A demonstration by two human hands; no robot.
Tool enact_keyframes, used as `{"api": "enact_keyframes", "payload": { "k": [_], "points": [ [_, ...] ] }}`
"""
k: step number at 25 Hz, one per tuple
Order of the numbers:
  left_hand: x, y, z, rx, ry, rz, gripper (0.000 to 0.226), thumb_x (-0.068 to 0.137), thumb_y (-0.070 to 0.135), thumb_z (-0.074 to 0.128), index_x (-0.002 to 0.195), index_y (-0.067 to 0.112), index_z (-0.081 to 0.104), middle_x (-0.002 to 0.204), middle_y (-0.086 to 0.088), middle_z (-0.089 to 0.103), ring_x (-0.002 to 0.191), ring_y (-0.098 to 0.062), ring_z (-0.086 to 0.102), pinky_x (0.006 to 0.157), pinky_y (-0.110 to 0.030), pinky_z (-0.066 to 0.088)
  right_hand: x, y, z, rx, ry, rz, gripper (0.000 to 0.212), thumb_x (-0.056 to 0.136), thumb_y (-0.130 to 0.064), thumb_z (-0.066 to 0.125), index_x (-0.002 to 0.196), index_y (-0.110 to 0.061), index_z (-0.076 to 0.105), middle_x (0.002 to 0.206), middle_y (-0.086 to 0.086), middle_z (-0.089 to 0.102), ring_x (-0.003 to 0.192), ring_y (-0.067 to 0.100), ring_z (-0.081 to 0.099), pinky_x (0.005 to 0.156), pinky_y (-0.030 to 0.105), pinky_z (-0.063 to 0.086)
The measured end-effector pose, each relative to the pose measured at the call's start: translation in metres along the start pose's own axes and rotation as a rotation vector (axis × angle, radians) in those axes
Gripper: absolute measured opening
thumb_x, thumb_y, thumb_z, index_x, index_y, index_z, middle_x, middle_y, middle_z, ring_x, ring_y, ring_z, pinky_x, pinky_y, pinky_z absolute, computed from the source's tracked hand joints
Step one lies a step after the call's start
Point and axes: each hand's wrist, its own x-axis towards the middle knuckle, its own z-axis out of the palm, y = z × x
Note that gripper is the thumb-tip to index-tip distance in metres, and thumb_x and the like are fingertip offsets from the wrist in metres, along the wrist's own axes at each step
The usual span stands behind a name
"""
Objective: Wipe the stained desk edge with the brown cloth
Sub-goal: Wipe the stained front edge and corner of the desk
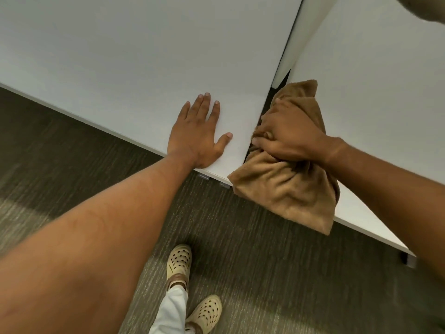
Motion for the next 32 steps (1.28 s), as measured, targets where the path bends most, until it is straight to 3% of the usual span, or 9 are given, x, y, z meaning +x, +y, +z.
{"api": "enact_keyframes", "payload": {
  "k": [2, 4, 8, 12, 14, 17, 24, 28, 32],
  "points": [
    [0.0, 0.0, 0.0, 0.002, -0.002, -0.001, 0.082, 0.094, 0.065, 0.012, 0.158, 0.014, -0.001, 0.166, -0.013, -0.004, 0.153, -0.025, -0.005, 0.124, -0.043, 0.0, -0.022, -0.019, 0.006, 0.021, 0.004, -0.063, 0.049, 0.093, -0.059, 0.033, 0.087, -0.029, 0.072, 0.083, -0.006, 0.069, 0.079, 0.016, 0.059, 0.093, 0.04, 0.044],
    [0.0, 0.0, 0.0, 0.001, -0.007, 0.0, 0.082, 0.094, 0.065, 0.012, 0.157, 0.014, -0.002, 0.166, -0.013, -0.004, 0.153, -0.025, -0.006, 0.124, -0.043, 0.0, -0.047, -0.041, 0.015, 0.044, 0.002, -0.178, 0.037, 0.093, -0.05, 0.038, 0.087, -0.032, 0.07, 0.084, -0.011, 0.069, 0.08, 0.013, 0.057, 0.093, 0.04, 0.043],
    [-0.001, 0.0, -0.002, -0.005, -0.006, 0.004, 0.083, 0.094, 0.066, 0.011, 0.157, 0.014, -0.002, 0.166, -0.013, -0.004, 0.153, -0.025, -0.006, 0.124, -0.043, 0.0, -0.085, -0.055, 0.037, 0.083, 0.076, -0.3, 0.032, 0.094, -0.033, 0.05, 0.116, -0.024, 0.071, 0.124, -0.003, 0.068, 0.123, 0.017, 0.054, 0.116, 0.039, 0.029],
    [-0.001, 0.0, -0.001, 0.0, -0.013, 0.001, 0.083, 0.094, 0.066, 0.009, 0.157, 0.015, -0.002, 0.166, -0.013, -0.005, 0.153, -0.024, -0.007, 0.124, -0.043, -0.001, -0.122, -0.037, 0.054, 0.097, 0.178, -0.249, 0.044, 0.099, -0.03, 0.046, 0.14, -0.017, 0.053, 0.156, 0.006, 0.04, 0.149, 0.025, 0.03, 0.122, 0.043, 0.023],
    [0.0, 0.0, -0.001, 0.001, -0.02, 0.002, 0.083, 0.094, 0.066, 0.009, 0.157, 0.015, -0.004, 0.166, -0.013, -0.007, 0.153, -0.024, -0.008, 0.124, -0.044, -0.001, -0.137, -0.025, 0.058, 0.128, 0.163, -0.178, 0.049, 0.102, -0.039, 0.038, 0.149, -0.023, 0.04, 0.161, 0.004, 0.029, 0.152, 0.023, 0.021, 0.124, 0.042, 0.017],
    [0.0, -0.001, 0.0, -0.002, -0.022, 0.001, 0.083, 0.094, 0.066, 0.008, 0.157, 0.015, -0.005, 0.166, -0.013, -0.008, 0.153, -0.024, -0.01, 0.124, -0.044, -0.001, -0.144, -0.008, 0.054, 0.256, 0.163, 0.11, 0.056, 0.102, -0.048, 0.028, 0.156, -0.035, 0.017, 0.165, -0.005, 0.018, 0.154, 0.013, 0.011, 0.124, 0.043, 0.013],
    [0.0, -0.001, 0.001, -0.015, -0.033, -0.004, 0.082, 0.094, 0.066, 0.006, 0.157, 0.014, -0.006, 0.166, -0.013, -0.009, 0.153, -0.024, -0.01, 0.124, -0.045, -0.002, -0.126, 0.009, 0.052, 0.187, 0.159, 0.429, 0.058, 0.099, -0.057, 0.016, 0.152, -0.05, -0.005, 0.166, -0.01, -0.007, 0.153, 0.011, -0.011, 0.124, 0.053, -0.004],
    [-0.001, 0.001, 0.001, -0.018, -0.031, -0.012, 0.083, 0.093, 0.065, 0.005, 0.157, 0.013, -0.006, 0.165, -0.014, -0.009, 0.153, -0.026, -0.009, 0.124, -0.046, 0.0, -0.085, 0.018, 0.039, 0.292, 0.208, 0.609, 0.062, 0.097, -0.058, 0.014, 0.154, -0.041, -0.004, 0.167, -0.004, -0.006, 0.153, 0.015, -0.012, 0.124, 0.049, -0.006],
    [0.0, 0.002, 0.0, -0.005, -0.04, -0.009, 0.084, 0.092, 0.065, 0.004, 0.157, 0.013, -0.007, 0.165, -0.015, -0.01, 0.153, -0.027, -0.01, 0.124, -0.046, -0.001, -0.044, 0.023, 0.027, 0.269, 0.238, 0.648, 0.062, 0.101, -0.054, 0.022, 0.156, -0.03, 0.005, 0.167, 0.001, 0.001, 0.154, 0.021, -0.004, 0.122, 0.046, -0.011]
  ]
}}
